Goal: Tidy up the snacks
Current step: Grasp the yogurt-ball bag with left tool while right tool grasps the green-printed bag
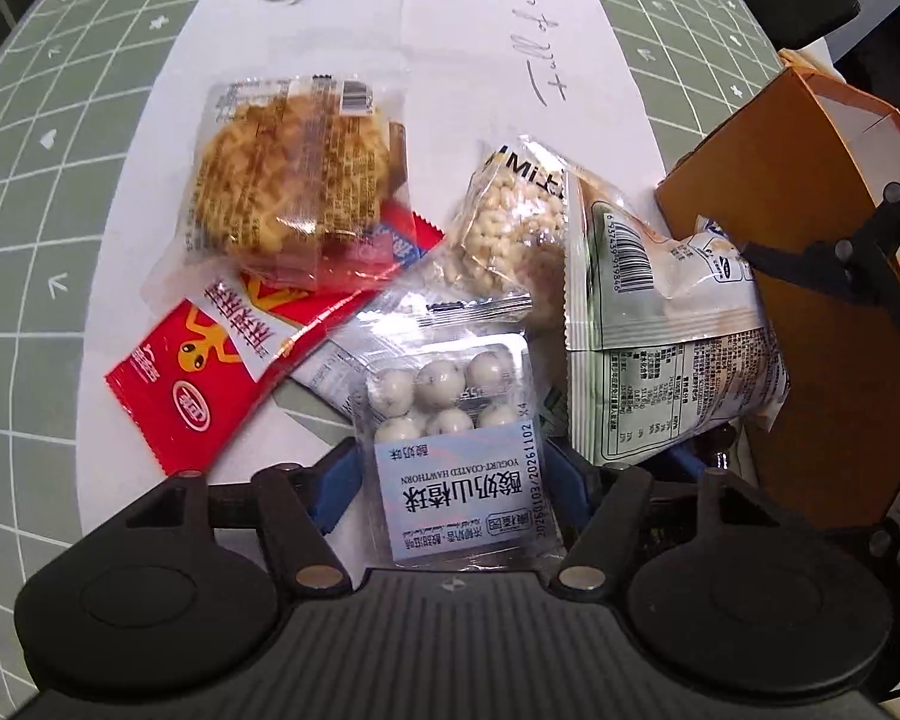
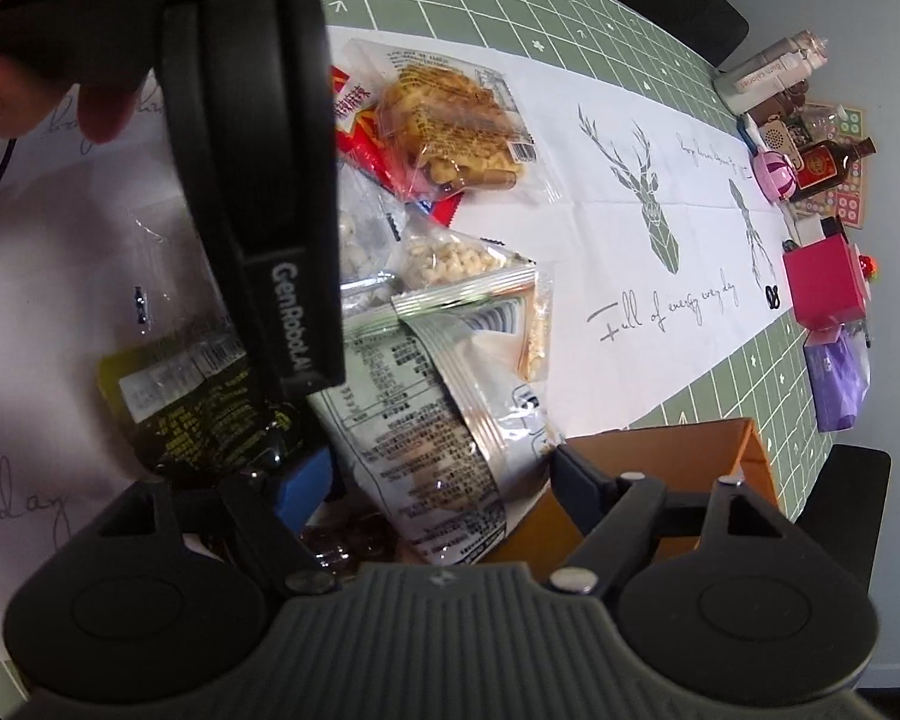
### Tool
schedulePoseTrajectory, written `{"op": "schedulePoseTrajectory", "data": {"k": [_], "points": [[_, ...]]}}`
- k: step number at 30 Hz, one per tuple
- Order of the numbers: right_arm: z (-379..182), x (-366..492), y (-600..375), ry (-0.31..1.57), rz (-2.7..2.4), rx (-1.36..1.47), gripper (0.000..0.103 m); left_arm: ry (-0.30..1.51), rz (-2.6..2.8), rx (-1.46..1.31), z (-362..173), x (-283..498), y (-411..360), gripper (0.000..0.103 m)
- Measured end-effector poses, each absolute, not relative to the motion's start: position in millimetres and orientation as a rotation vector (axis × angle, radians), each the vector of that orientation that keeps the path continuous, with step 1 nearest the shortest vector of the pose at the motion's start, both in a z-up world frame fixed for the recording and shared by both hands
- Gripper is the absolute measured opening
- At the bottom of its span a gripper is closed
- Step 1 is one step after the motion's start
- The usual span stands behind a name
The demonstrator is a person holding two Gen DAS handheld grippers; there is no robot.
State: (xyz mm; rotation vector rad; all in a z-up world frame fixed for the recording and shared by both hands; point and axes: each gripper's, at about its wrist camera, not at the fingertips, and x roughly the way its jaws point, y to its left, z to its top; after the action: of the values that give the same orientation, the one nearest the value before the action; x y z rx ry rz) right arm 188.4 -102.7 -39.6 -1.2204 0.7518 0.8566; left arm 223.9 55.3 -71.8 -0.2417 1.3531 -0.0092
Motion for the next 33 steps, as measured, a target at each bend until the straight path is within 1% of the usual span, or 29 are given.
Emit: {"op": "schedulePoseTrajectory", "data": {"k": [1, 3, 13, 26, 33], "points": [[-39.0, 188.3, -103.0, 0.750, 0.855, -1.211, 0.069, 1.352, -0.013, -0.230, -71.1, 222.7, 55.0, 0.071], [-37.8, 188.1, -102.5, 0.768, 0.859, -1.189, 0.064, 1.345, -0.011, -0.199, -69.9, 220.2, 53.4, 0.070], [-27.5, 181.2, -99.5, 0.778, 0.829, -1.165, 0.049, 1.355, -0.044, -0.134, -62.3, 205.1, 49.1, 0.066], [20.9, 163.2, -102.4, 0.825, 0.841, -1.001, 0.047, 1.270, -0.093, -0.015, -15.4, 173.9, 42.1, 0.066], [52.8, 145.6, -106.1, 0.816, 0.814, -0.992, 0.046, 1.207, -0.128, 0.085, 18.2, 155.0, 31.5, 0.066]]}}
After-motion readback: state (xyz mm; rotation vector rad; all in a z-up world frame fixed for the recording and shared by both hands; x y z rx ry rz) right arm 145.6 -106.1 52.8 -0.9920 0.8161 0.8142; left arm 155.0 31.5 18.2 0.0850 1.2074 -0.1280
